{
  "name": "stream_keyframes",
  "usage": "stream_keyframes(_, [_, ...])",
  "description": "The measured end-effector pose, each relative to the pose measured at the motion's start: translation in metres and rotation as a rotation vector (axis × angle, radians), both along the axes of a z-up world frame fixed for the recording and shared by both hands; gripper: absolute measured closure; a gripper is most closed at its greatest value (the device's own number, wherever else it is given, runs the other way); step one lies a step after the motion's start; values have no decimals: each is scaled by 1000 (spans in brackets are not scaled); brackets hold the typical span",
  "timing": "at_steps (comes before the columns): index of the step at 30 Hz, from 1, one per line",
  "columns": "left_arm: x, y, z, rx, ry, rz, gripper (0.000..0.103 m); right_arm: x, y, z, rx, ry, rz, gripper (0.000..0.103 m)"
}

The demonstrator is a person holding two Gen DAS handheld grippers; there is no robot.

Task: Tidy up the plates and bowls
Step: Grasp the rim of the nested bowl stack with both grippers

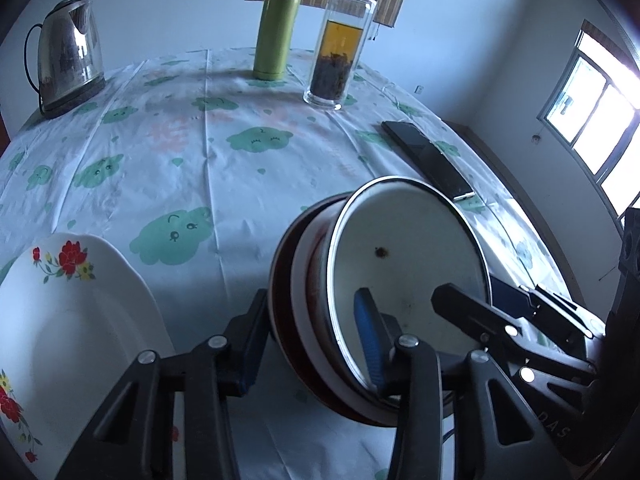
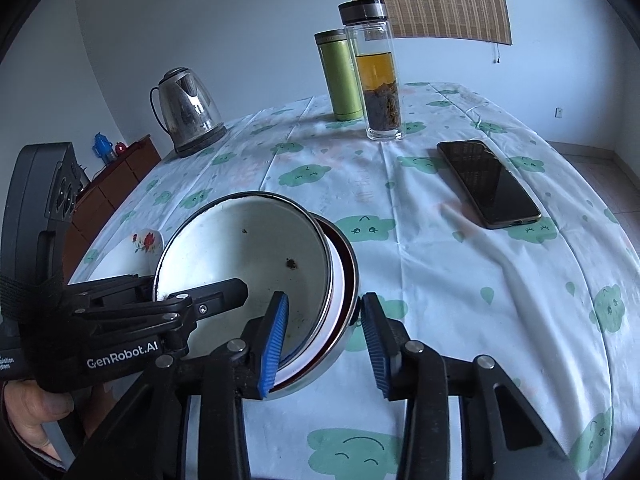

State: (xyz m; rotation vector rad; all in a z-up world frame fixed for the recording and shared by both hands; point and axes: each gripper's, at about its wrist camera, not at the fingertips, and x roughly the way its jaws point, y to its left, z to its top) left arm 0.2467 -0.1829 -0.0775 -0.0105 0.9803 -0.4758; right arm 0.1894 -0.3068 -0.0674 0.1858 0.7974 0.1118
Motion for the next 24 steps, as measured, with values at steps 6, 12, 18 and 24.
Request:
stream_keyframes(6, [-3,-2,-1,23,-22,16,62,2,7,-1,-46,-12,-18,63])
stream_keyframes(12, [-5,0,0,11,-23,26,64,0,8,0,-62,-21,-29,66])
stream_keyframes(18, [-6,1,4,-6,-28,28,64,-1,8,9,-57,-37,-28,67])
stream_keyframes(24, [-5,2,4,-22,-18,22,64,2,-1,9,-16,-28,-37,73])
